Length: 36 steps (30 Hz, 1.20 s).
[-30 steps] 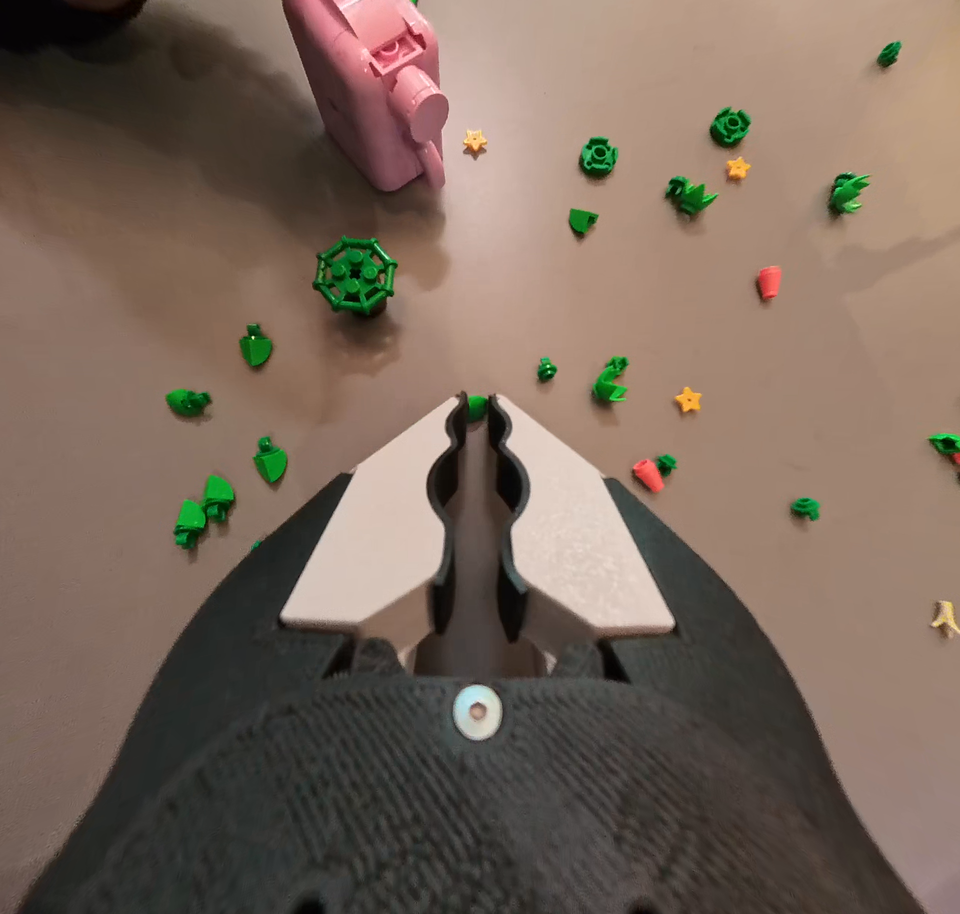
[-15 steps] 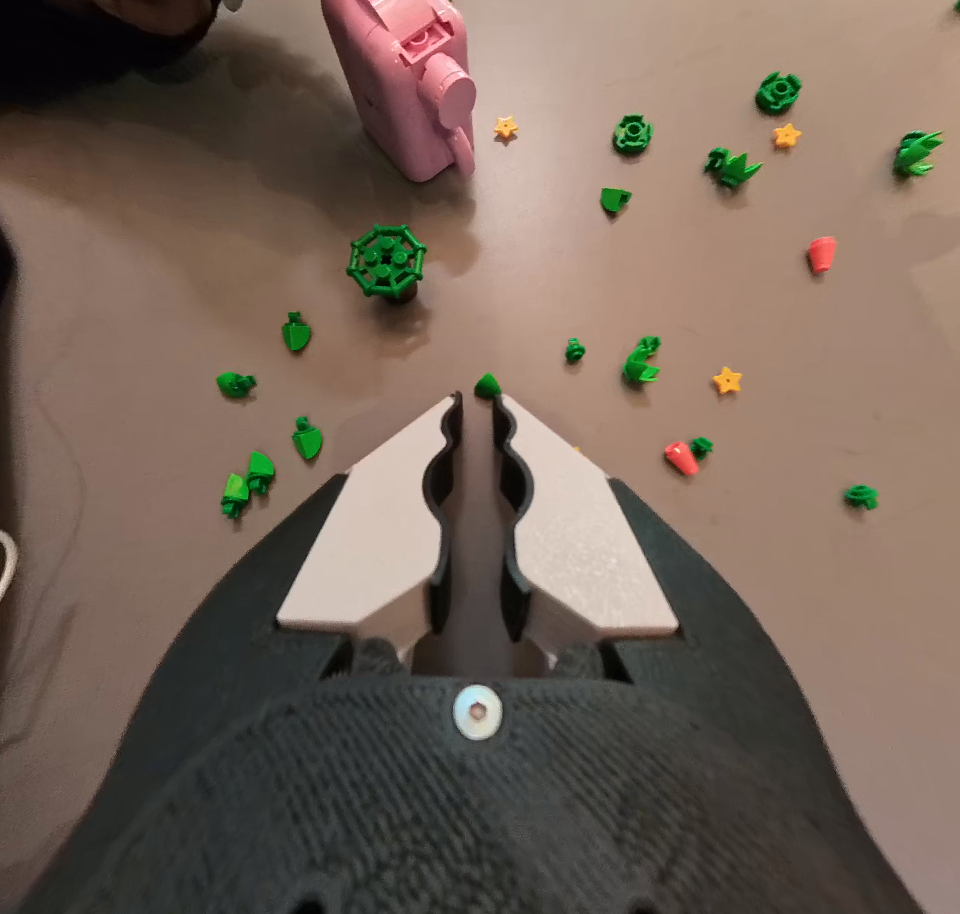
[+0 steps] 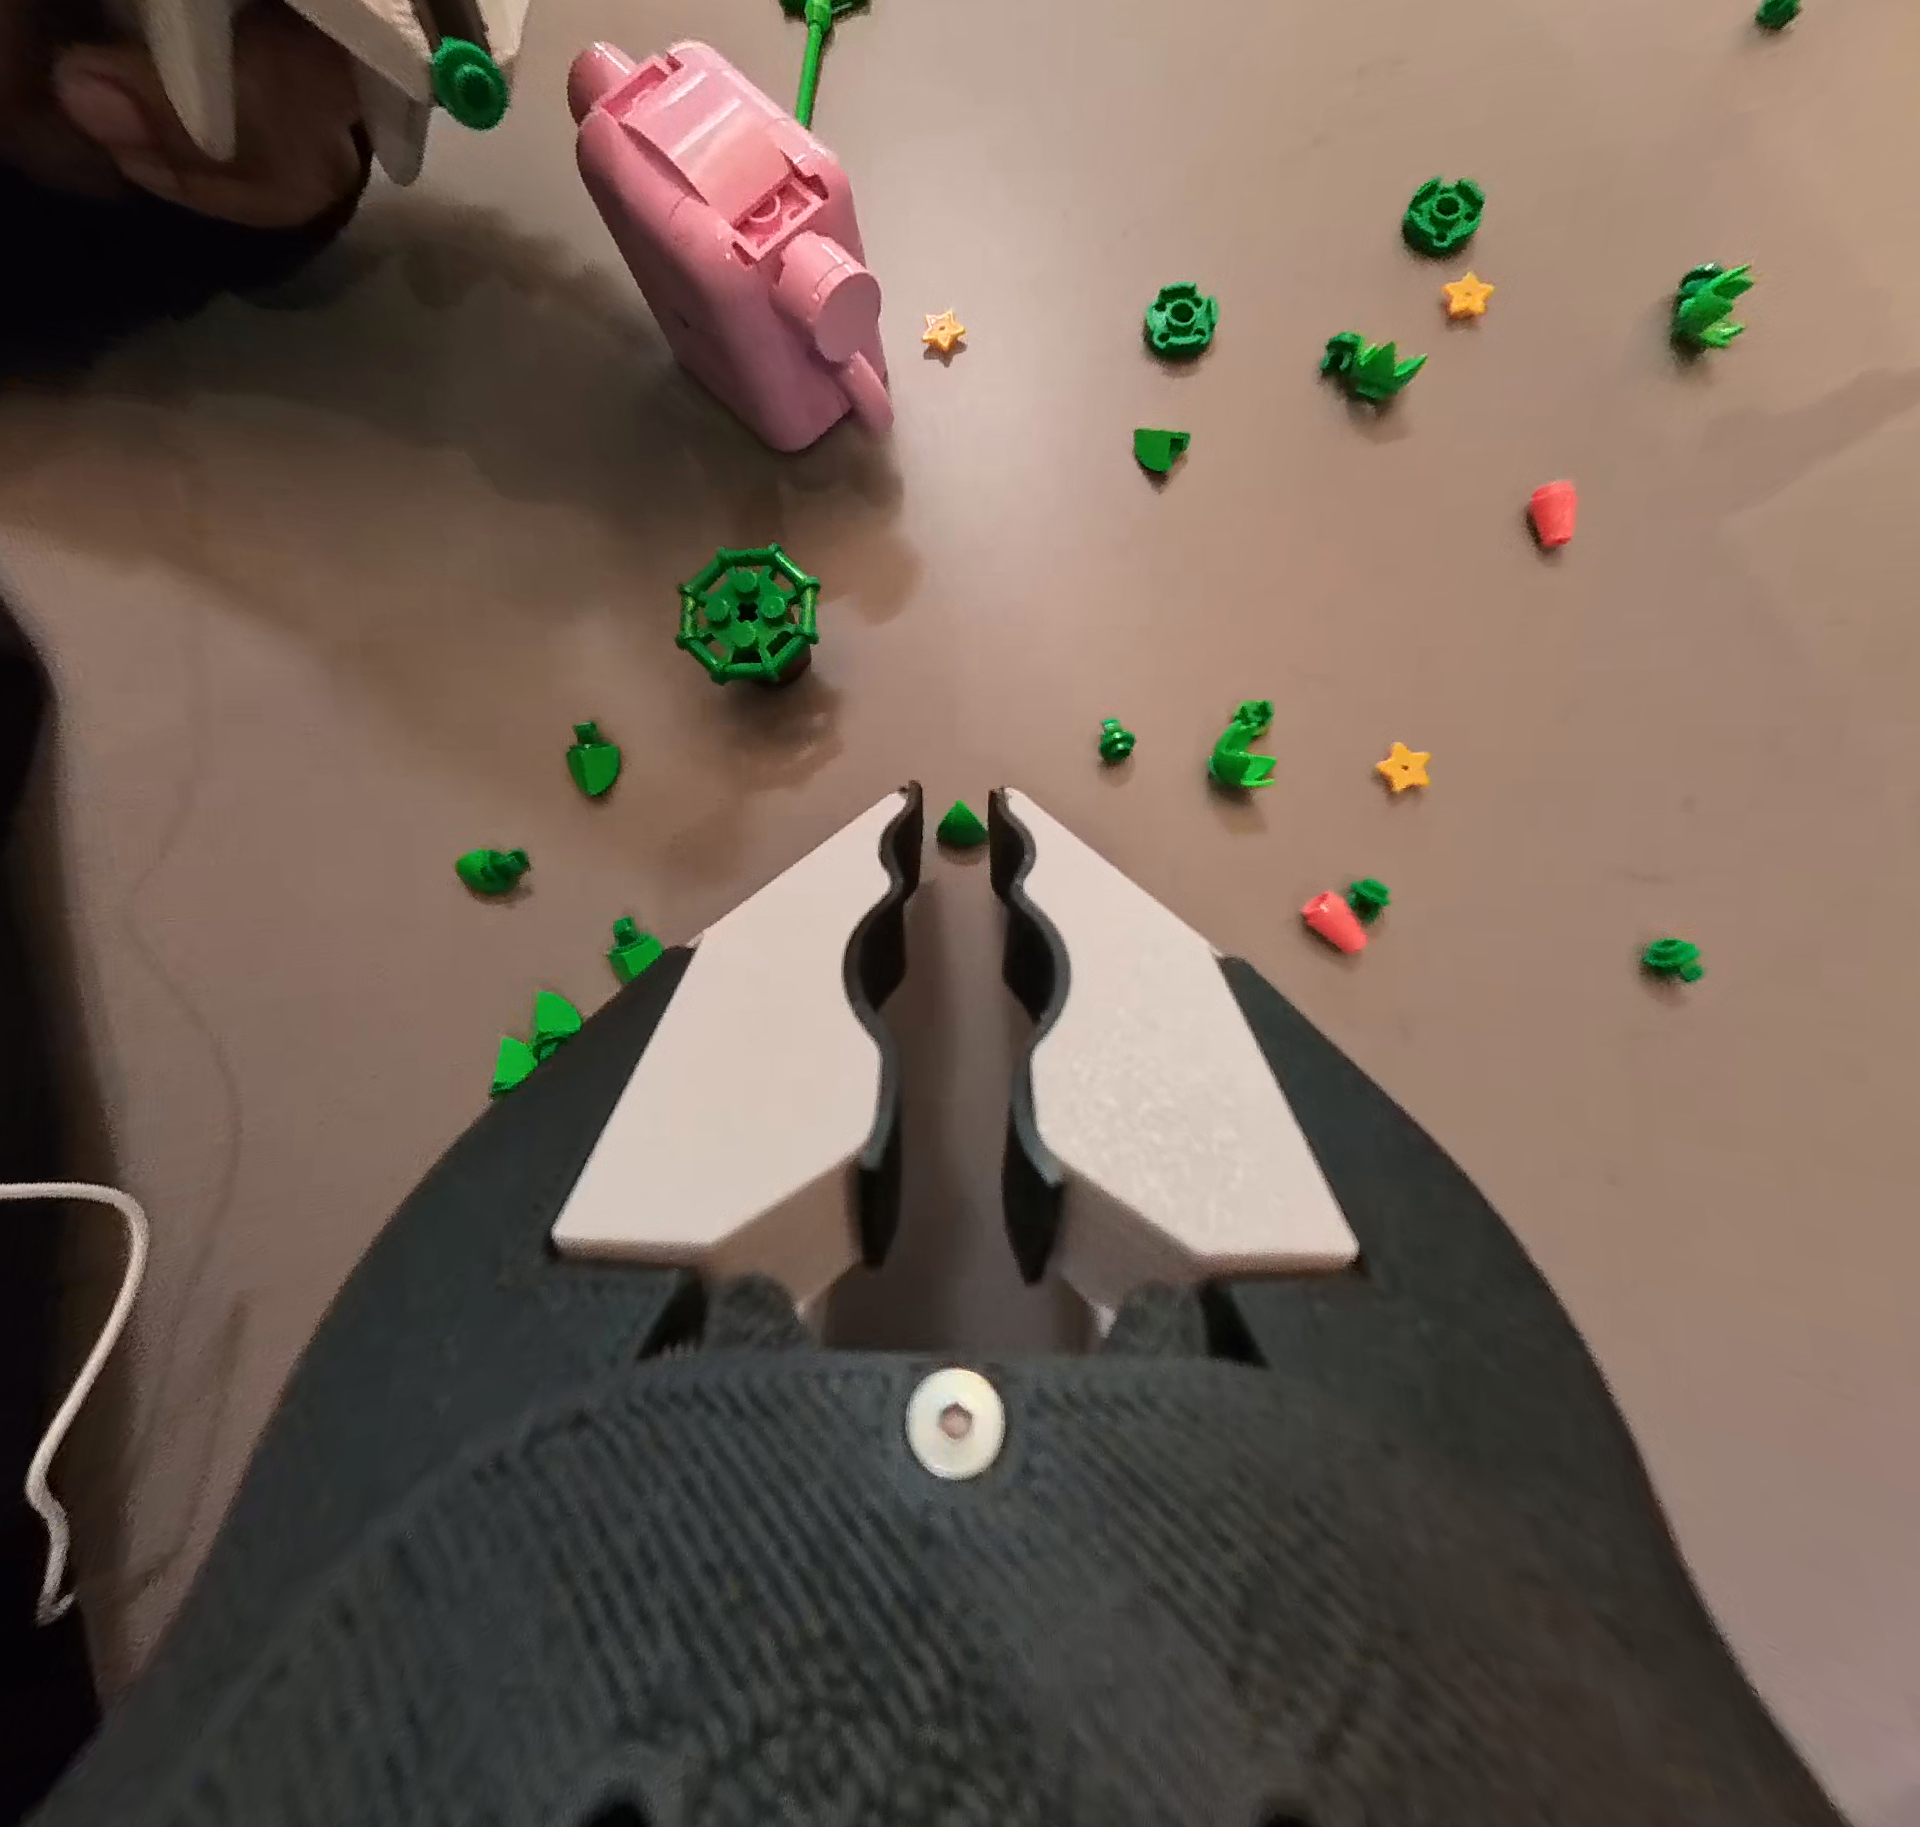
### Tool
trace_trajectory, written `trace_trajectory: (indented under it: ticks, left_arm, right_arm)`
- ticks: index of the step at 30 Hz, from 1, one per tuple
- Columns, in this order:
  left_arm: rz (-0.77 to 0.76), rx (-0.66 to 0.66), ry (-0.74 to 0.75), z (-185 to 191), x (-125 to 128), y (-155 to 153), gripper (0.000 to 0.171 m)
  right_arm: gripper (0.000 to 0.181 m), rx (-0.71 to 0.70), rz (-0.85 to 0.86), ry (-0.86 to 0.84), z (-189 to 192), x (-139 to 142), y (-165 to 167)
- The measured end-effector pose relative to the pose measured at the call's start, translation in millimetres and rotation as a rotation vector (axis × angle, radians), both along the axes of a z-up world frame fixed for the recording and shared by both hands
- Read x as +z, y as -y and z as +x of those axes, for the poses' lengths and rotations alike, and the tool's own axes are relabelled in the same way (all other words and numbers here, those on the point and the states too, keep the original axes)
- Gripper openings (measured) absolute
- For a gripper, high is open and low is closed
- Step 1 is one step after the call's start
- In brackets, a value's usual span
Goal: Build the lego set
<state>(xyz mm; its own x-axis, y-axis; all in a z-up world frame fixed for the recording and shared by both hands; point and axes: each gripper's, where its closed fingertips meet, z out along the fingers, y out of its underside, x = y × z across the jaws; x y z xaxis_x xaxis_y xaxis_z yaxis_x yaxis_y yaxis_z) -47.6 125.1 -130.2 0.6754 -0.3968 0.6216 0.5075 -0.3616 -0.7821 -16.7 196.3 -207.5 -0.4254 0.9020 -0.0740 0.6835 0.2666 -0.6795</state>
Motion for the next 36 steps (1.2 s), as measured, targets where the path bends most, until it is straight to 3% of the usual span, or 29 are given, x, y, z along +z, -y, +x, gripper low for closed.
trace_trajectory:
  ticks: [36]
  left_arm:
    - [-0.001,-0.010,0.003,2,0,-1,0.000]
  right_arm:
    - [0.008,0.023,0.058,0.033,2,-13,-1]
